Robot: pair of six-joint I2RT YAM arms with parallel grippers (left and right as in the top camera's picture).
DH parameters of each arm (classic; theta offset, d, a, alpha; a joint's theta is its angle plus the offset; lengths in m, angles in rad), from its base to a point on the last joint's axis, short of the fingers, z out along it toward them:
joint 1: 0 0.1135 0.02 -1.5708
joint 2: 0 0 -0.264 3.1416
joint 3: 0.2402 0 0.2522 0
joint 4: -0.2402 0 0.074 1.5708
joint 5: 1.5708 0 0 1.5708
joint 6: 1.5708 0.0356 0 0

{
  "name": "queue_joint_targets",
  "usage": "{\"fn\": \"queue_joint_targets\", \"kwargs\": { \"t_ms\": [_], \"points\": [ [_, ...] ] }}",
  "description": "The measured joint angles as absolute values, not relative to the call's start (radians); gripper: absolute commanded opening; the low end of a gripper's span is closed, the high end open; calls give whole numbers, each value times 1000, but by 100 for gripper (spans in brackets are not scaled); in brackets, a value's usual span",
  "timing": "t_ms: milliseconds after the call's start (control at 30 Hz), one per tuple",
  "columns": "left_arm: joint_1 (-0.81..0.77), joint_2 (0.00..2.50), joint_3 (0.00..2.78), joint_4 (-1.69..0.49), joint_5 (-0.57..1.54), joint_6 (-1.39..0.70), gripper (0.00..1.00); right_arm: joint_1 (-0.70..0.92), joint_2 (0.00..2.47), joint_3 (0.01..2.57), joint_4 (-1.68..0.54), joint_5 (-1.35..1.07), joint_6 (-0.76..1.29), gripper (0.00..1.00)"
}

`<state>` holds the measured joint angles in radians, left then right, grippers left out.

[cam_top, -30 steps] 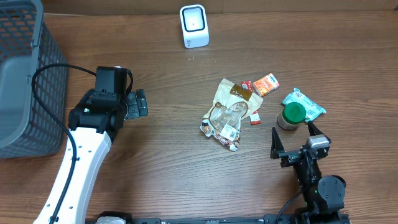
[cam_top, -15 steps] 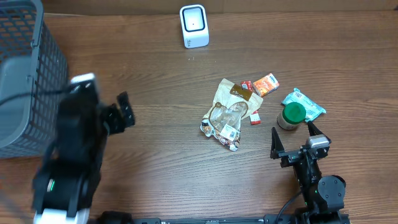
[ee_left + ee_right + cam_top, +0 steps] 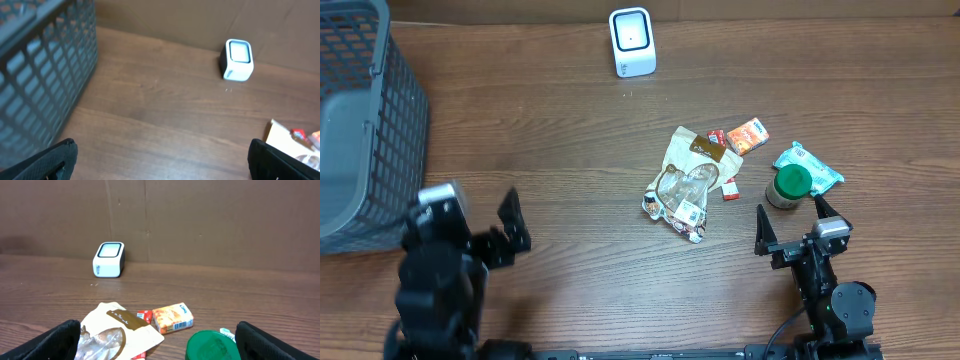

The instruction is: Scan the item barcode

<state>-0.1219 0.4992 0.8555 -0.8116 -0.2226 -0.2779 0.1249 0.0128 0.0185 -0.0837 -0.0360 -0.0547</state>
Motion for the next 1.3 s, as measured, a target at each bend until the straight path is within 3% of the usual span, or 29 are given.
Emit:
{"fn": "queue_joint_targets", "kwargs": {
  "t_ms": [133,433,600,967,1300],
  "points": [
    [-122,338,694,-716,-223,-278,100,125,13,19,-84,-36,-56,100],
    [-119,69,378,-49,-183,-278,100,125,13,19,-83,-36,-55,100],
    [-82,17,241,167,-104,-278,100,125,13,19,-84,-36,-55,100],
    [7,16,33,176,-22,-278,100,125,13,19,-84,-36,-55,100],
    [16,14,8,-76,4,-199,100,125,13,19,-84,-36,-55,100]
  ]
}}
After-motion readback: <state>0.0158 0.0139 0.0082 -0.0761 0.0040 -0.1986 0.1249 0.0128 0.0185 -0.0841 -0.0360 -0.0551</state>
